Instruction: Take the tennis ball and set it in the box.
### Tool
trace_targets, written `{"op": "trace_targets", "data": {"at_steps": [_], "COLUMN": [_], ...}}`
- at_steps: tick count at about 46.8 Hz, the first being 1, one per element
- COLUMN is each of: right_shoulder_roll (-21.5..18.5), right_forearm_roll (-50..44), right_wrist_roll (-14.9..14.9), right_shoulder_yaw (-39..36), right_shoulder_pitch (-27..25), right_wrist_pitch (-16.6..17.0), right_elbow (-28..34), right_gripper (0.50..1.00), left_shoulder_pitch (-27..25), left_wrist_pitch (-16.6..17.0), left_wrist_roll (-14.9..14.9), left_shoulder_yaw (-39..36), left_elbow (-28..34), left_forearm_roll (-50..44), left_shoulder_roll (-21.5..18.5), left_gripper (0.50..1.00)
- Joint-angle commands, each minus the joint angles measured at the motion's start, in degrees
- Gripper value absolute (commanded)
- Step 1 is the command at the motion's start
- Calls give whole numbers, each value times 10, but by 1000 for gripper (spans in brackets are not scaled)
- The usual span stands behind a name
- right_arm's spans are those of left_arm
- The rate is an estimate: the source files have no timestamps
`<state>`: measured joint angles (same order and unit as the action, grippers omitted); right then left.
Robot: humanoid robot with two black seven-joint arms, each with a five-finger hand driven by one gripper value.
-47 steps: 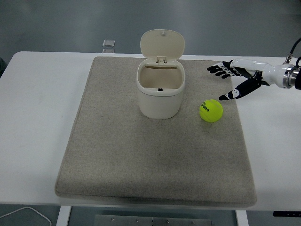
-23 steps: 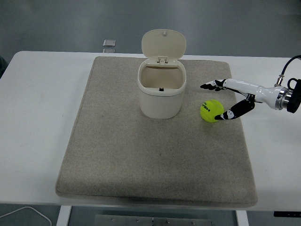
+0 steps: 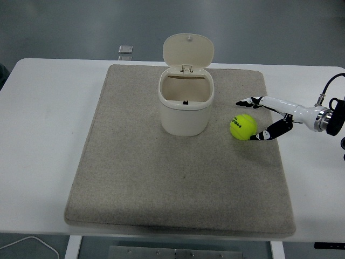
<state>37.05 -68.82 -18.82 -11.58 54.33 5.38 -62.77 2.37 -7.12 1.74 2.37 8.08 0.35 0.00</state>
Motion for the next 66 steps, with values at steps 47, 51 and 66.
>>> {"op": "trace_targets", "data": {"at_steps": [47,51,66], "right_shoulder_roll": [-40,-40,-41], "right_forearm_roll": [-6,-6,-12], "right_wrist_roll": [-9,-9,-9], "right_shoulder_yaw": [9,9,9], "right_shoulder_pitch": [-4,-4,-1], "right_wrist_pitch": [3,3,4], "right_elbow": [19,19,27], "right_gripper": [834,805,723], "left_shoulder_pitch": [0,0,0], "left_wrist_pitch": [0,0,0], "left_wrist_roll": [0,0,0], "left_shoulder_yaw": [0,0,0], "left_elbow": [0,0,0], "left_forearm_roll": [0,0,0], "left_shoulder_roll": [0,0,0], "left_gripper": [996,996,996]}}
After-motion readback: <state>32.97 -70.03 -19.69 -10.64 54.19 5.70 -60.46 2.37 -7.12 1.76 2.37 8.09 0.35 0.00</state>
